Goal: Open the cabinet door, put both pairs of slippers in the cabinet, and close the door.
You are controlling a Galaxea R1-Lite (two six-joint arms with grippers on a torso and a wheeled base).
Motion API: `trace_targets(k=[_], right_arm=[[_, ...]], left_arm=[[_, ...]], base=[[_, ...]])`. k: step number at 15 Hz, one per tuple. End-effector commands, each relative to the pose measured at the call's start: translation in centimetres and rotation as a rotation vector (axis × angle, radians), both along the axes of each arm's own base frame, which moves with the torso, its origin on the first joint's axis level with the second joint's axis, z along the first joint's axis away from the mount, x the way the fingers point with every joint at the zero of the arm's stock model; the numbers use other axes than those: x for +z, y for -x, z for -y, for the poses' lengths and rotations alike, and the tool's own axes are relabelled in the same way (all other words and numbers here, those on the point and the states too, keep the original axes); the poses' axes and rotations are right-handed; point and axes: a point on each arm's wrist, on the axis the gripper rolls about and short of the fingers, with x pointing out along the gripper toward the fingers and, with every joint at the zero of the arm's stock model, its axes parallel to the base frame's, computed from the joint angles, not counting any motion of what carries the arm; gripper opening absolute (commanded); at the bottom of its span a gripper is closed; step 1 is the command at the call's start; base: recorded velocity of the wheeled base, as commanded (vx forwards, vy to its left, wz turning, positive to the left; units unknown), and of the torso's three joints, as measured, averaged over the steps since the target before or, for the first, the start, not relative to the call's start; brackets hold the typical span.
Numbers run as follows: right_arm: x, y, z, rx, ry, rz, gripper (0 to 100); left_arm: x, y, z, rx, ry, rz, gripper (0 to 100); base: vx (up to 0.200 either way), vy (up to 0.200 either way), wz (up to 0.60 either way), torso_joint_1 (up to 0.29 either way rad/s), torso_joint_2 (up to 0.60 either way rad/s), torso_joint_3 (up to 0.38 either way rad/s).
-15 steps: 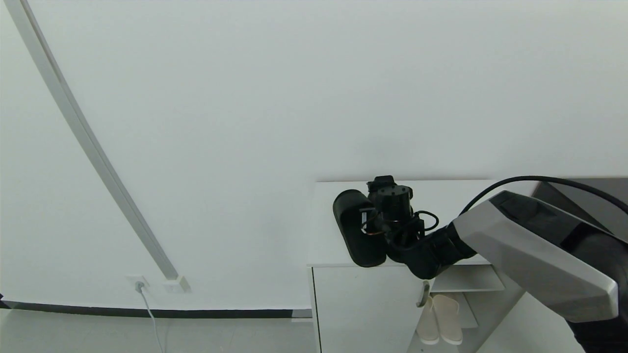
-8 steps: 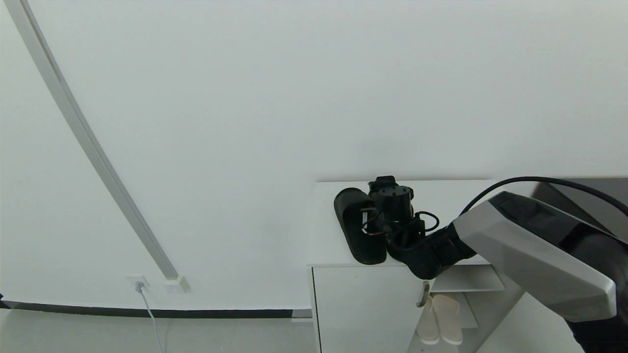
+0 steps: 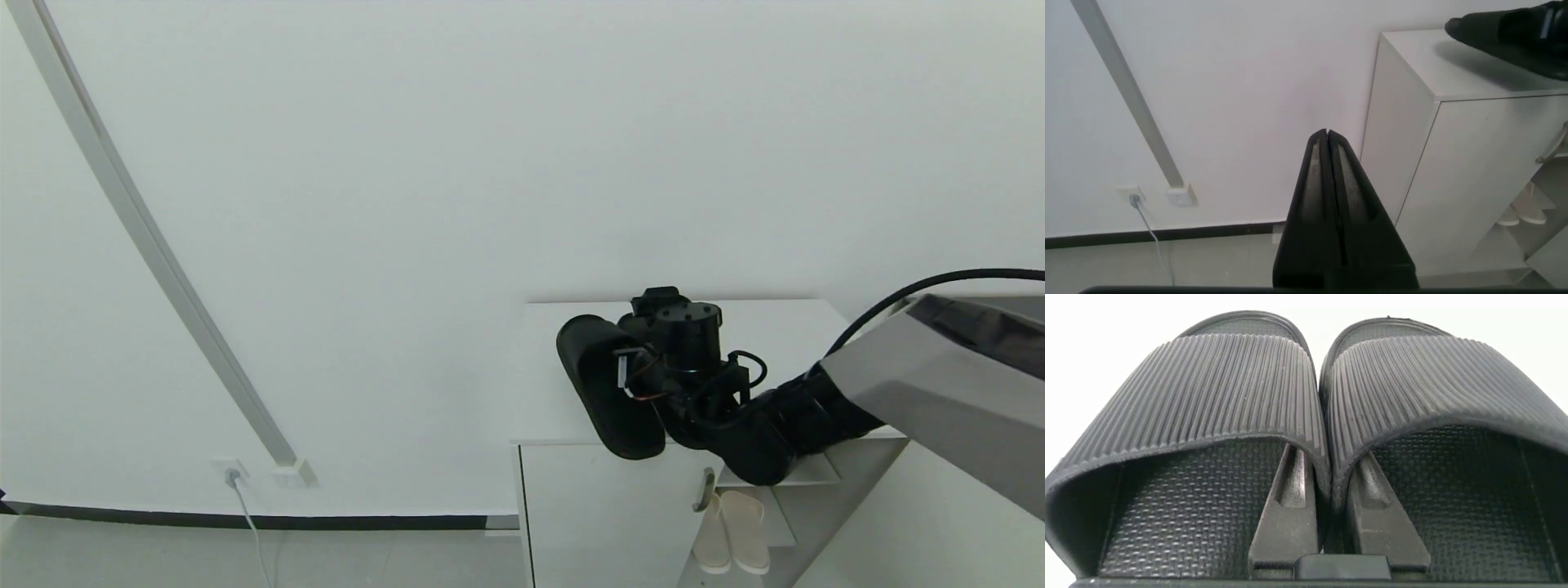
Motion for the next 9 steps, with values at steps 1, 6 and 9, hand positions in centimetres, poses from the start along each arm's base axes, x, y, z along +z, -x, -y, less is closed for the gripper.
trace_targets(k=[1, 6, 9], right_arm=[[3.6, 4.1, 1.5, 0.06, -0.033, 0.024, 0], [4.8, 10.7, 2.5, 0.234, -0.054, -0.023, 0], [4.7, 10.9, 2.4, 0.241, -0.052, -0.027, 0]], left_arm=[[0.0, 0.0, 0.0, -0.001, -0.001, 0.0, 0], [0.0, 0.0, 0.0, -0.001, -0.001, -0.002, 0], [0.0, 0.0, 0.0, 0.001, 0.0, 0.0, 0]], base=[[0.0, 0.0, 0.0, 0.0, 0.0, 0.0], [0.0, 0.0, 0.0, 0.0, 0.0, 0.0], [0.0, 0.0, 0.0, 0.0, 0.0, 0.0]])
